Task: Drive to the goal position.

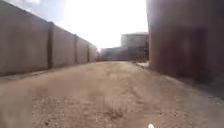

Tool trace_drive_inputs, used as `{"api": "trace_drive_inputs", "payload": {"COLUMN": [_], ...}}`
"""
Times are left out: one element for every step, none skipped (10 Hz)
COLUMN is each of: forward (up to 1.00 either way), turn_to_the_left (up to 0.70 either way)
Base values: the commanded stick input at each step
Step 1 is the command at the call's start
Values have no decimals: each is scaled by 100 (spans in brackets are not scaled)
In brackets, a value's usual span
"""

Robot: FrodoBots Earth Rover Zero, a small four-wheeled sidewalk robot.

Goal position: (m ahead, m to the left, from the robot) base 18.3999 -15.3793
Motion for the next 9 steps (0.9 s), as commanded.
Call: {"api": "trace_drive_inputs", "payload": {"forward": [100,100,100,100,100,100,100,100,100], "turn_to_the_left": [0,0,0,0,0,0,0,0,0]}}
